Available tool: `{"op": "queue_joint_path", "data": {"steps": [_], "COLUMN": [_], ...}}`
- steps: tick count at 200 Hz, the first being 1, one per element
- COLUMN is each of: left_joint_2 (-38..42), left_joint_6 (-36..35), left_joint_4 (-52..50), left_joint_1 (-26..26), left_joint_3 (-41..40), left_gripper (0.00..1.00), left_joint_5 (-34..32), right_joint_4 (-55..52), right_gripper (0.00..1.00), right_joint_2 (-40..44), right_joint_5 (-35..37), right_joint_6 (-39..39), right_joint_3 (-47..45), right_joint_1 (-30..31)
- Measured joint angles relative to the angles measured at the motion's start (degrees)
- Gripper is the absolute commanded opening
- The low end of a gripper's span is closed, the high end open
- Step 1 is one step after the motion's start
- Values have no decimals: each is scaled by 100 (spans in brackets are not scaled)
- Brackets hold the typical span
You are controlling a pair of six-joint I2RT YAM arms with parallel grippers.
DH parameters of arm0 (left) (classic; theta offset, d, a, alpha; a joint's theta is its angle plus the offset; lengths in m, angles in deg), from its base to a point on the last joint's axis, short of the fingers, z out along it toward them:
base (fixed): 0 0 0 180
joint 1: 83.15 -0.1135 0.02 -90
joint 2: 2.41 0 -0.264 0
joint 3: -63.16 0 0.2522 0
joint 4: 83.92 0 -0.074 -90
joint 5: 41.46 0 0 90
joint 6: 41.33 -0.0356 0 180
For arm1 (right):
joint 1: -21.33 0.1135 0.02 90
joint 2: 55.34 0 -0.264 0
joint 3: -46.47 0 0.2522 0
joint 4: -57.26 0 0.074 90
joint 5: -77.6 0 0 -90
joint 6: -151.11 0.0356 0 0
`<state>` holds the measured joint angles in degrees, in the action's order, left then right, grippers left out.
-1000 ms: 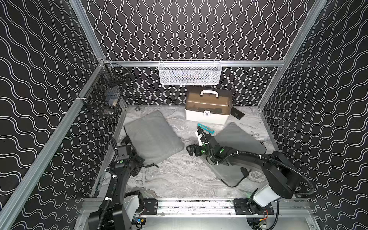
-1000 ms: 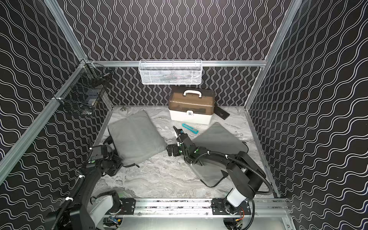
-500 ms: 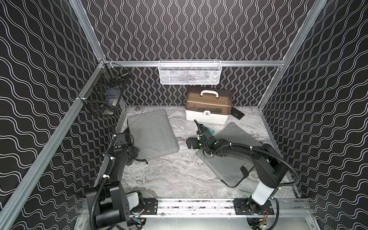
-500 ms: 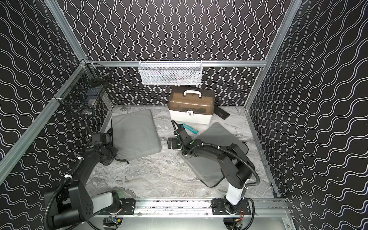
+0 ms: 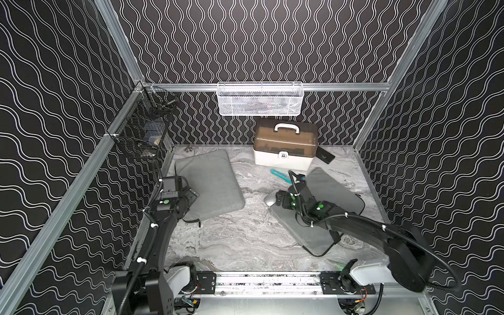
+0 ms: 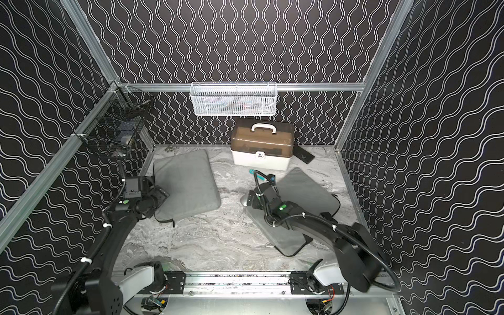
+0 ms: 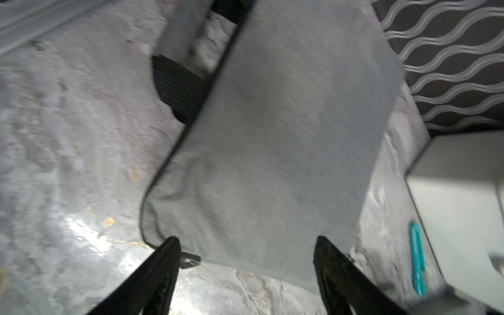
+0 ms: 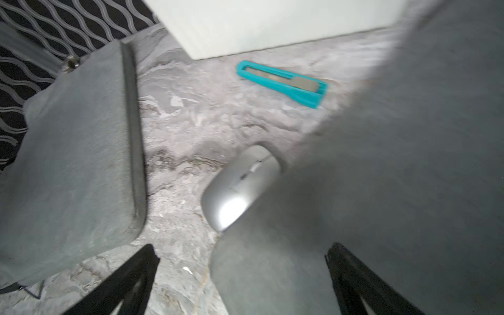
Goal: Put the mouse into the laptop bag
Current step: Adjust the zippered laptop bag at the center of the board.
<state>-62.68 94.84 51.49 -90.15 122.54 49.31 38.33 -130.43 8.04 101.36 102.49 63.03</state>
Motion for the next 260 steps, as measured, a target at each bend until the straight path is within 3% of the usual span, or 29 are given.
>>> {"op": "queue_joint_path", "data": {"steps": [36,67,95,124,172,226,236,260], "left_joint_2": [398,402,-142,-1145,-2531,-4103,-4328,-4719], "left_joint_6": [42,85,197,210,210,212,212,221], "left_joint_4": [636,1082,1495,1904,2752,3279,3329,3622], "left_joint_1": [1233,2304,3244,4039,4710,4883,4922,4935], "left_joint_3": [-474,-616,-695,-446,-15,866,1005,1231], "left_gripper": [84,86,86,83,83,80,75,49], "left_joint_5": [658,710,612,525,518,863,931,968], "right_joint_4": [-538,-1303,-1941,-2514,-3005,-2262,-2057,-1294], "right_gripper": [100,100,100,100,100,100,100,96], "right_joint_2": [1412,2649,3486,3816,3720,3296,3123,2664], "right_joint_5": [542,1047,1246,1425,1410,-55,-350,-745], "right_joint_6": [826,1526,2057,2496,2802,2293,2179,1829], "right_joint_3": [-859,-1451,-2006,-2079,-2068,-2505,-2590,-2592], "right_joint_1": [-13,-28,-83,-136,-588,-2284,-2568,-2868]}}
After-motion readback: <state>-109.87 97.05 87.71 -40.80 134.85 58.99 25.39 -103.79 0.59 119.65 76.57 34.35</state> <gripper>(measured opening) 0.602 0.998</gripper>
